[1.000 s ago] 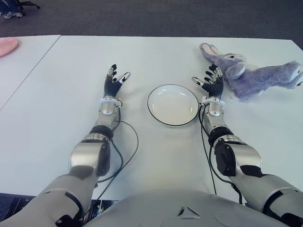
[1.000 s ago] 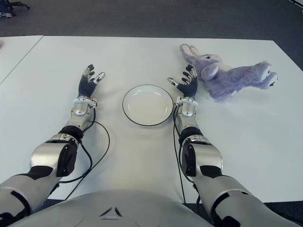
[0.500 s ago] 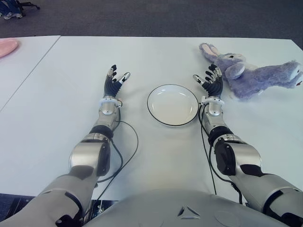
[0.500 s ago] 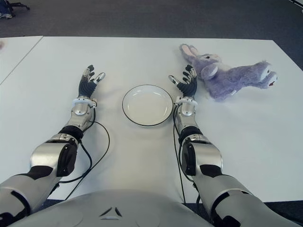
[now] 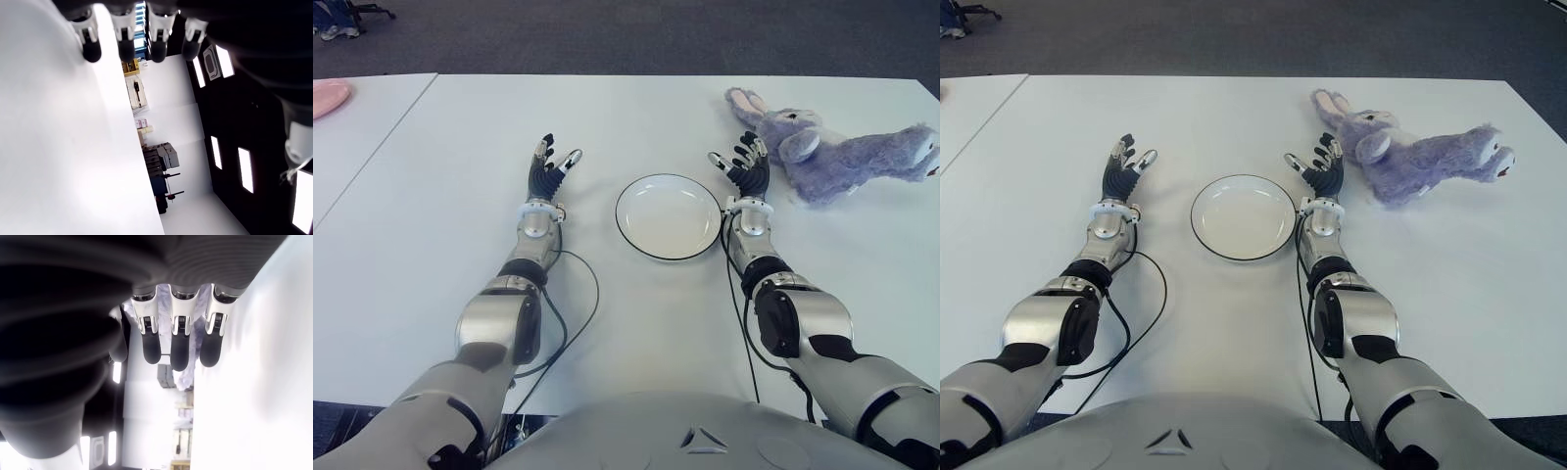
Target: Put the doll into the plate.
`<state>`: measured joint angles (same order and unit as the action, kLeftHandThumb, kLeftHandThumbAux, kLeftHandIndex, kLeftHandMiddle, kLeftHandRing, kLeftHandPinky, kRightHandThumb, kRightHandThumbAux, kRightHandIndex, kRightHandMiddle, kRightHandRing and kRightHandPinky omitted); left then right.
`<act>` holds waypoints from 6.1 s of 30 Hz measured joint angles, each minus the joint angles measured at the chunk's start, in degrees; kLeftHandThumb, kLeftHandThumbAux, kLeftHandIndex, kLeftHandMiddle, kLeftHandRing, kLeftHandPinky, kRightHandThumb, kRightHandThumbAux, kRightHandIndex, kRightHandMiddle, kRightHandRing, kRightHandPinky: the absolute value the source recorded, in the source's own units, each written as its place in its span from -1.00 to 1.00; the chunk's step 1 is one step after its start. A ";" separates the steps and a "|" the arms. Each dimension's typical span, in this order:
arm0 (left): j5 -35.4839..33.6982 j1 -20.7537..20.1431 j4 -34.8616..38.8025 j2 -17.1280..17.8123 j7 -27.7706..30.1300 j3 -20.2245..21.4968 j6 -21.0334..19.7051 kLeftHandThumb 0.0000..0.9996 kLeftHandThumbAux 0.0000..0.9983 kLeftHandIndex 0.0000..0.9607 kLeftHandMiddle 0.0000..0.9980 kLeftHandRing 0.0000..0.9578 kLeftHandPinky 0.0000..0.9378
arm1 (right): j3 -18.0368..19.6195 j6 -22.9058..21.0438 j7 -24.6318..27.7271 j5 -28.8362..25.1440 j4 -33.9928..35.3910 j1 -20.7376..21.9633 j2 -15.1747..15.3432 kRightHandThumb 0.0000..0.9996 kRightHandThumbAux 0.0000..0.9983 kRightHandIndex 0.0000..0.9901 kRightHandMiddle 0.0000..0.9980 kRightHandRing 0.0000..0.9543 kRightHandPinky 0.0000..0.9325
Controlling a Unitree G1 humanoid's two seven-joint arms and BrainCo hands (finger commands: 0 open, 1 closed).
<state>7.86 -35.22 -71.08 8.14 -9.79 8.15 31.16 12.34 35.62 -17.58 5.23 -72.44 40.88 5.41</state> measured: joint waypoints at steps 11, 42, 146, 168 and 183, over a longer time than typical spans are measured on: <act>0.00 -0.02 0.12 0.00 0.00 0.01 0.00 -1.00 0.00 -0.91 -0.86 -0.89 -0.92 | -1.01 0.01 0.03 0.19 -0.91 1.60 0.49 -0.86 0.65 -0.77 -0.68 -0.67 -0.58; 0.00 -0.05 0.12 -0.01 0.00 0.02 -0.11 -1.00 -0.01 -0.92 -0.86 -0.90 -0.93 | -7.41 4.24 1.86 5.02 -0.02 11.05 10.94 -0.69 0.56 -0.80 -0.74 -0.72 -0.66; -0.50 -0.25 0.12 -0.11 0.03 0.57 -1.28 -1.00 -0.02 -0.90 -0.85 -0.89 -0.94 | -44.56 -14.09 -1.35 43.61 -3.88 16.88 48.04 -0.57 0.56 -0.73 -0.83 -0.81 -0.72; -0.47 -0.23 0.12 -0.05 0.03 0.48 -1.28 -1.00 -0.01 -0.91 -0.86 -0.89 -0.89 | -47.00 -15.57 -3.98 45.34 -3.97 14.51 46.01 -0.38 0.57 -0.73 -0.82 -0.80 -0.74; -0.44 -0.23 0.13 -0.03 0.03 0.26 -1.28 -1.00 -0.02 -0.95 -0.88 -0.91 -0.93 | -48.19 -14.99 -2.26 46.39 -1.62 16.48 47.76 -0.39 0.56 -0.75 -0.88 -0.86 -0.78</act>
<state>7.42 -35.45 -70.95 8.11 -9.77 8.41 29.88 -35.85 20.63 -19.84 51.63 -74.05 57.36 53.17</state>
